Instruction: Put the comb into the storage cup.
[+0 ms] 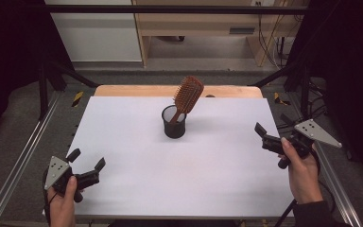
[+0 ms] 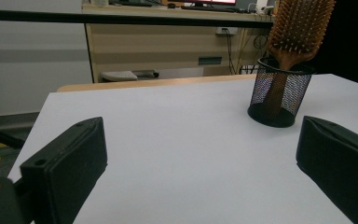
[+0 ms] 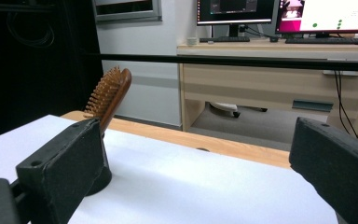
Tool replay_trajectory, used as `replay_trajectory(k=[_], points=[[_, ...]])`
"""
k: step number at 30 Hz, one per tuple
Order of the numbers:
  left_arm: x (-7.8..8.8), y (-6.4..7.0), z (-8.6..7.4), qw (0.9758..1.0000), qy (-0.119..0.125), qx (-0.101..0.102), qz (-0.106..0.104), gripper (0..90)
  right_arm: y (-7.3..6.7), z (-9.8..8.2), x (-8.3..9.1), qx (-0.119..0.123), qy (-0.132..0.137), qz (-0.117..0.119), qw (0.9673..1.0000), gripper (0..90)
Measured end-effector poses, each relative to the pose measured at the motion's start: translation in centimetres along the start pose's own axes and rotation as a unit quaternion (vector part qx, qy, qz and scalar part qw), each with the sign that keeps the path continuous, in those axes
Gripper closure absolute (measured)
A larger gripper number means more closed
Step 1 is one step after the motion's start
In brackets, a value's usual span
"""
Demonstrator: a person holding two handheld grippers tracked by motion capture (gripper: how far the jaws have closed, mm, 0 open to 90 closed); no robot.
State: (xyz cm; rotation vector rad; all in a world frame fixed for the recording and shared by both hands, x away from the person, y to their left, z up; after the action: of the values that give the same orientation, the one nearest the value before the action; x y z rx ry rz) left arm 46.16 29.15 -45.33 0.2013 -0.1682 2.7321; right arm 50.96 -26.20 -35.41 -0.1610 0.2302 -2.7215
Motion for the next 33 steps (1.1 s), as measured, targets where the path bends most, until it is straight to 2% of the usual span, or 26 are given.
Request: replay_trajectory(k=[9,18,29,33], points=[[-0.1,0.1,0.0,1.0,-0.002,-0.002,-0.003,2.2,0.9,-2.1,1.9,-0.007,-0.007,-0.009,0.9999,3.5],[0.0,0.1,0.0,1.0,-0.001,-0.003,-0.003,2.2,1.8,-4.3,2.8,-0.012,-0.014,-0.019,0.9996,3.0],[0.0,0.1,0.0,1.0,0.0,-0.006,-0.003,2.2,1.3,-6.8,3.2,-0.005,-0.022,-0.008,0.9997,2.9],[0.0,0.2,0.0,1.0,0.0,-0.005,-0.003,2.2,1.1,-7.7,3.1,0.005,-0.026,-0.003,0.9996,3.0]])
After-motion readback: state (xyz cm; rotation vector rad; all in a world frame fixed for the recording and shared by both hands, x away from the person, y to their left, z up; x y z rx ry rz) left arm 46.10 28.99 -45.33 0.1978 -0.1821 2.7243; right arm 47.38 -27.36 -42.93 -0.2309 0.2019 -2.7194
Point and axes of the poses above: each handheld gripper's, and its own axes: x roughly backward along the jaws, z roughly out of its top, y roughly to its right, the point moved 7 cm from there along -x, roughly forward along the jaws, and after that the axes turned 8 degrees about -x, right-handed, at the moved point
